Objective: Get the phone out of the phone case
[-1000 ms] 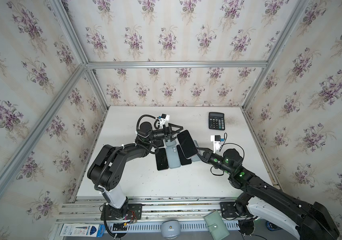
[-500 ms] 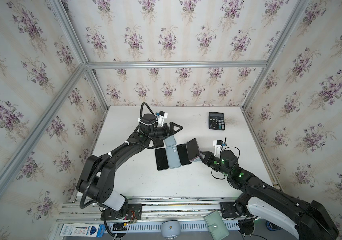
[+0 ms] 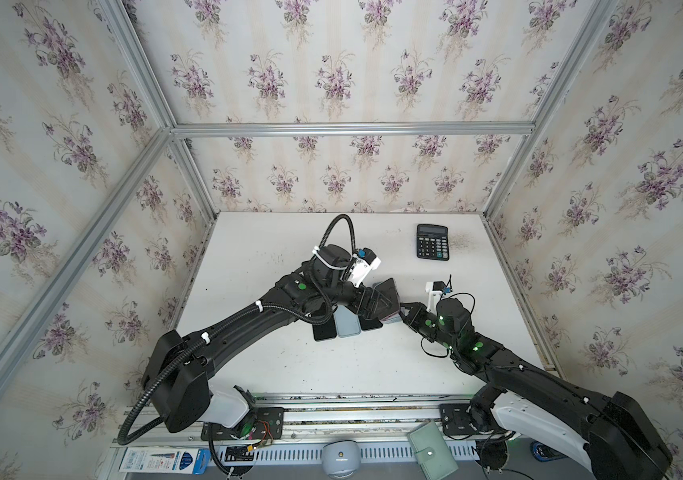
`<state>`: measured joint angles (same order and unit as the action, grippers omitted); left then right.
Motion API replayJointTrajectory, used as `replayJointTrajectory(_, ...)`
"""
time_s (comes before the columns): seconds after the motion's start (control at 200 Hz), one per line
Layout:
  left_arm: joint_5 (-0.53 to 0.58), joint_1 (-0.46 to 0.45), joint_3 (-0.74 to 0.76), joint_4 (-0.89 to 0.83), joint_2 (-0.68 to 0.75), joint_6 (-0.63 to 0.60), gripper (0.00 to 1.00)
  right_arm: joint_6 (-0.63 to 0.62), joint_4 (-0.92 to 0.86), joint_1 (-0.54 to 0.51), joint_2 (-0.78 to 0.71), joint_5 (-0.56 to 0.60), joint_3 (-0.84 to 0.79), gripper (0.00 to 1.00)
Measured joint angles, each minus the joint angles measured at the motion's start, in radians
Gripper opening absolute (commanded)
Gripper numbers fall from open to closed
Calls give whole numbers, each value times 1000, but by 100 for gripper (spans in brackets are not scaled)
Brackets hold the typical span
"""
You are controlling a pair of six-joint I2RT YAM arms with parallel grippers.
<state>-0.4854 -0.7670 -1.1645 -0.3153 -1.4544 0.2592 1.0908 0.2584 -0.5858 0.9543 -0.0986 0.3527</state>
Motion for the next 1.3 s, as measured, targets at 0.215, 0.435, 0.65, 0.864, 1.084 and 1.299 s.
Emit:
replayJointTrajectory(0.215, 144, -90, -52, -53, -76, -72, 89, 5, 2, 1, 2, -10, 7, 0)
replayJointTrajectory(0.435, 265, -137, -106, -75, -147, -101, 85, 12, 1, 2, -6, -21, 7, 0)
replayJointTrajectory(0.65, 351, -160, -140, -85, -196, -115, 82, 13, -1, 5, -21, -25, 7, 0)
replayJointTrajectory(0.864, 436, -175, -153, -96, -222, -123, 72, 31, -4, 8, -27, -24, 7, 0)
replayJointTrajectory(1.084, 496, -190, -165, -100, -234, -138, 57, 47, 4, 8, -18, -24, 7, 0)
replayJointTrajectory(1.299, 567, -206, -179, -102, -238, -153, 43, 72, 47, 8, -3, -29, 7, 0)
